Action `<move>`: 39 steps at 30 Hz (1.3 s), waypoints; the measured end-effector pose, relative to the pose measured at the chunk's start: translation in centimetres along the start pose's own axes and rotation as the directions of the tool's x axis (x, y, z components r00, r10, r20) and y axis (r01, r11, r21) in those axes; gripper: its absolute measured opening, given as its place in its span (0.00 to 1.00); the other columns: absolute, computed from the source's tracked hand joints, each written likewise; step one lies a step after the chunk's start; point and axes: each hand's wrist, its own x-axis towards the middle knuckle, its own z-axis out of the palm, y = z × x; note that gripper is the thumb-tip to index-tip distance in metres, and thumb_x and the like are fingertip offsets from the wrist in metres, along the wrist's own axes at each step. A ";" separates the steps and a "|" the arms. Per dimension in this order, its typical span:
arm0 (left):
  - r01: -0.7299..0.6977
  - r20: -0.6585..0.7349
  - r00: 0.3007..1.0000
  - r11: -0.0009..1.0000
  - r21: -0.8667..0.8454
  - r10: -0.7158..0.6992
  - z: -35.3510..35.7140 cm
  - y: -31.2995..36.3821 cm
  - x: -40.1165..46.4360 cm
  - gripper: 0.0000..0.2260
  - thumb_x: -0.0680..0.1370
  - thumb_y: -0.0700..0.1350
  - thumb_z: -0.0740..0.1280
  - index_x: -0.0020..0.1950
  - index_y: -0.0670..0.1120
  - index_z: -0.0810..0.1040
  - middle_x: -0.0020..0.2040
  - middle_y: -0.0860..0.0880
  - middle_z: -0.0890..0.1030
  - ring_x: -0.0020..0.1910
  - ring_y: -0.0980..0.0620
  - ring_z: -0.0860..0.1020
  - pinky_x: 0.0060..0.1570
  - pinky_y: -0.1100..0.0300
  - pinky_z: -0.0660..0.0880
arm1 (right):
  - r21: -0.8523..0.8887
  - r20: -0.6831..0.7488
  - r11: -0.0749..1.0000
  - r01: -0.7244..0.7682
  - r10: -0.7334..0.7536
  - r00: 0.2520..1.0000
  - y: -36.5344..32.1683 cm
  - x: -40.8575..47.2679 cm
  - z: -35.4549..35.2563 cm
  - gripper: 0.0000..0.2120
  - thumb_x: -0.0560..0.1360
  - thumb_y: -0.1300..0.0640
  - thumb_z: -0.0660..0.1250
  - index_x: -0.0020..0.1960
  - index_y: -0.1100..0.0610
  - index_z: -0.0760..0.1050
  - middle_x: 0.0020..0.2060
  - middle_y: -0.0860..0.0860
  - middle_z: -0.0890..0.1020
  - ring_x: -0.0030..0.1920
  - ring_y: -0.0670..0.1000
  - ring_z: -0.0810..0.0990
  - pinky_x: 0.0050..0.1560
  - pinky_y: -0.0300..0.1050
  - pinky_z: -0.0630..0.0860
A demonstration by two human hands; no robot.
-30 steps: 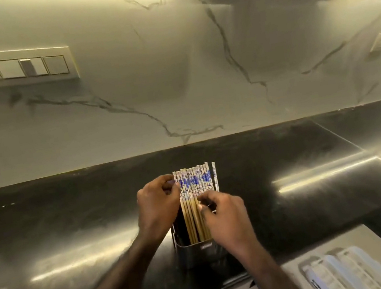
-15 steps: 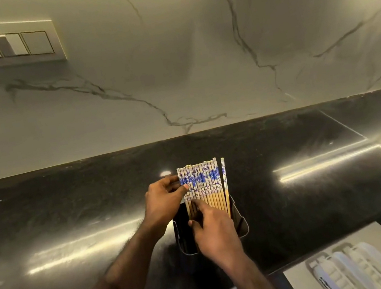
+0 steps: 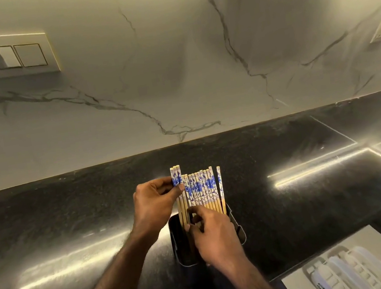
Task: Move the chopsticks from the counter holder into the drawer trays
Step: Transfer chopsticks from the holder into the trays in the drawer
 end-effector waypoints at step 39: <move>-0.068 0.423 0.891 0.970 -0.235 0.165 23.4 16.5 -14.3 0.12 0.65 0.43 0.74 0.48 0.44 0.84 0.44 0.45 0.87 0.44 0.48 0.85 0.39 0.63 0.80 | 0.368 -0.158 0.929 -0.027 0.091 0.983 12.8 -16.4 -27.0 0.06 0.76 0.59 0.69 0.51 0.58 0.84 0.40 0.51 0.87 0.40 0.47 0.86 0.45 0.39 0.82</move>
